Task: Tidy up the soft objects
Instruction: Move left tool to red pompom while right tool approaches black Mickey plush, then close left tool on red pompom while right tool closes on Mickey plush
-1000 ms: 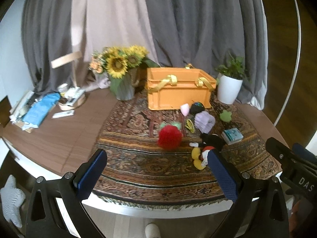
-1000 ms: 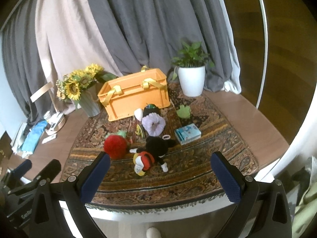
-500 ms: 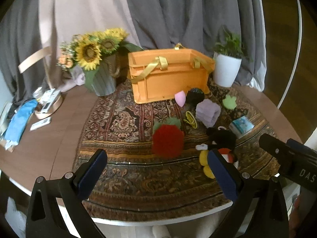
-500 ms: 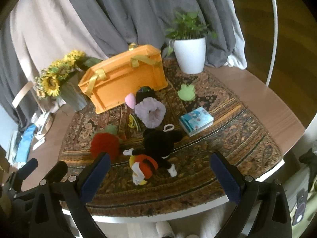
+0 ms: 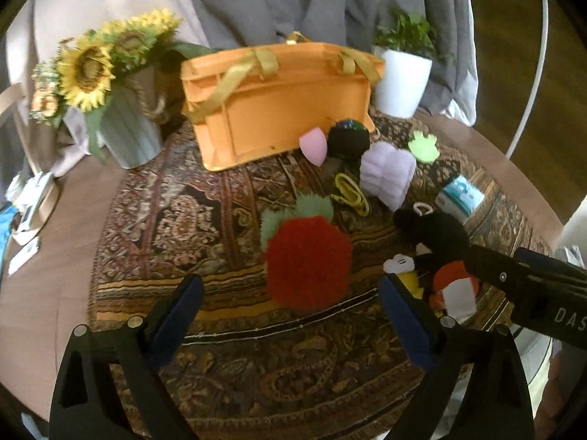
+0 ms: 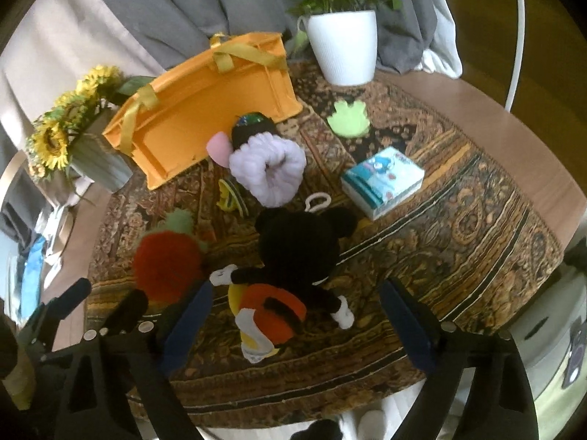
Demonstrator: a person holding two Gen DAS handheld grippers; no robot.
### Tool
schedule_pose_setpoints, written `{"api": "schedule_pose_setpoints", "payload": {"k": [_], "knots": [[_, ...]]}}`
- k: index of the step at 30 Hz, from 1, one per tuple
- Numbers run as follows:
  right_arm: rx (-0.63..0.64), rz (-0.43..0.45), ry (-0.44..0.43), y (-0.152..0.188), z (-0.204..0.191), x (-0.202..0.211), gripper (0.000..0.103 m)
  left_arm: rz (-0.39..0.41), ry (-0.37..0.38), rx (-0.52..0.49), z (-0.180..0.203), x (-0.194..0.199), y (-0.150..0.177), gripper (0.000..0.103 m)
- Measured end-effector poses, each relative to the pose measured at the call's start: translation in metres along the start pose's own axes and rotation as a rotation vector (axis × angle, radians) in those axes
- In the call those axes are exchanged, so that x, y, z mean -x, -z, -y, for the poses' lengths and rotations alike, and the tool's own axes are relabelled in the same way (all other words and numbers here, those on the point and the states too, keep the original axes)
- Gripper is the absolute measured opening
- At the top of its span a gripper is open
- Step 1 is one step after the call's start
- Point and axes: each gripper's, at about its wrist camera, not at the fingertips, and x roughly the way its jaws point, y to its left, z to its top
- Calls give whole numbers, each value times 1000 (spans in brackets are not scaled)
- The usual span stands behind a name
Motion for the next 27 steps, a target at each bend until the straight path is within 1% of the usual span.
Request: {"api": "schedule_pose_setpoints", "payload": {"k": [4,6,10,16,18,20,23,25,27], "knots": [[-12,-31,8,2,-1,-13,89,-26,36,-15,-1,-18,1,97],[-14,-45,12,2,-3,-18,87,-36,42,-20,-2,-25,1,97],[-9,-57,34,1,-5,-29,87,-62,73,-20,-5,-41,2,96],[2,-92,54,1,-8,-47,86,-85,93,-24,-8,-62,0,91],[2,-95,47,1,-9,-51,86,-88,95,-36,-8,-68,-1,87],[8,-95,40,0,-10,-54,80,-93,104,-42,-9,-74,-3,82],[41,-89,39,0,-15,-59,75,-93,118,-43,-9,-79,-5,76],[46,-95,27,0,-17,-62,72,-91,123,-42,-9,-83,-6,70],[44,-93,23,1,-18,-63,69,-92,136,-39,-8,-85,-7,60]]}}
